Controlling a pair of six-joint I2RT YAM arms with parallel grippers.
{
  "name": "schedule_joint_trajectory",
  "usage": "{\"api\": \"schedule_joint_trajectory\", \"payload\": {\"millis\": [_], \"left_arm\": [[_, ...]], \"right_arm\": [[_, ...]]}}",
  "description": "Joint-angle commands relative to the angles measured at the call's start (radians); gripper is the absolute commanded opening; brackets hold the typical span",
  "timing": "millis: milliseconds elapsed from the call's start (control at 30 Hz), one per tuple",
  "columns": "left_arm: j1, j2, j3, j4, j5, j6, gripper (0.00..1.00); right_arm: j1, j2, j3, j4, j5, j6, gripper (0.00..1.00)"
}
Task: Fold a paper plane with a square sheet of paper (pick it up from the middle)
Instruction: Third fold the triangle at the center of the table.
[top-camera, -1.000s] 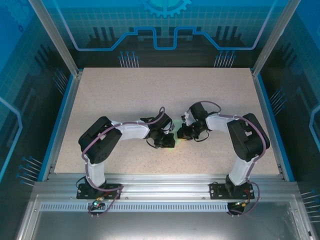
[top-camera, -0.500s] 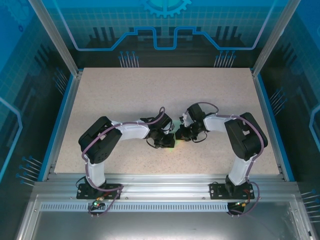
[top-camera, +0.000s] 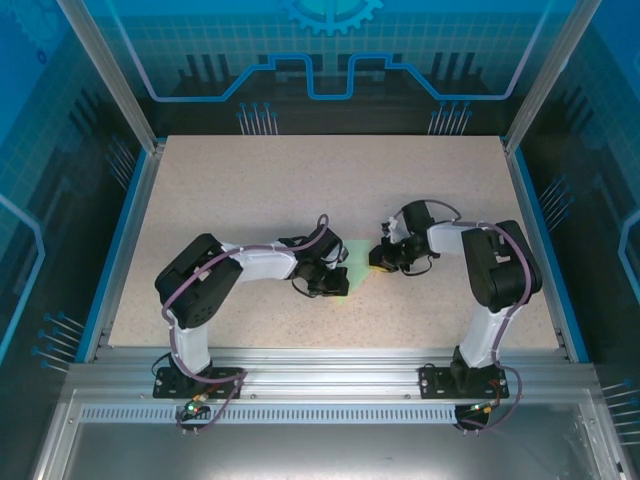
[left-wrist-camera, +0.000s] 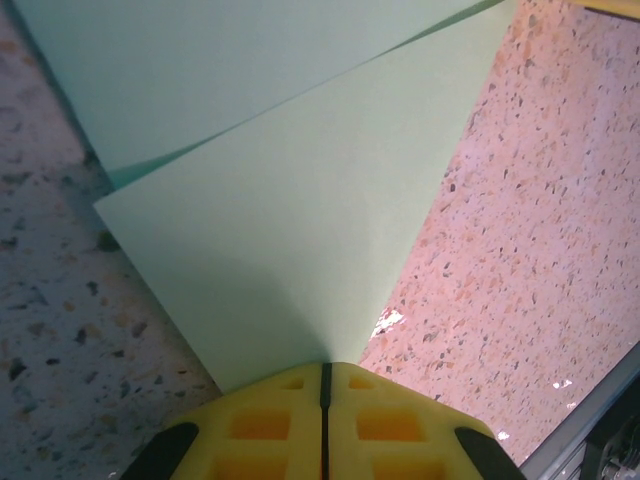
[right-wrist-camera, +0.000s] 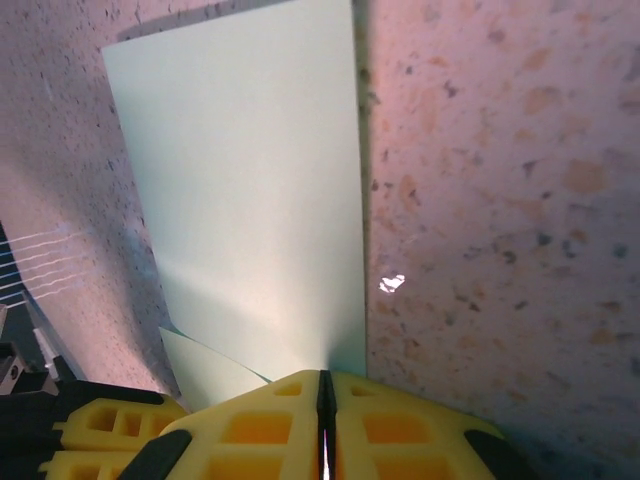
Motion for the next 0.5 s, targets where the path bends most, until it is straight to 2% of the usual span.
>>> {"api": "schedule_joint_trajectory", "payload": {"millis": [0,367,467], "left_arm": [[-0.007,0.063,-0.068,-0.114,-0.052,0.017,0.08],[-0.019,0.008,-0.022,-0.106,-0.022,0.010,0.12],[-0.020,-0.030,-0.005,-0.080,-0.004,-0.005,0.18]], "right_arm": [[-0.056,0.033,0.020,0.003,0.009,-0.035,0.10],[-0.064,-0.113,0.016,-0.066,0.018,-0.048,0.16],[-0.053,-0.149,-0.011,-0.062,0.014,-0.041,0.23]]}}
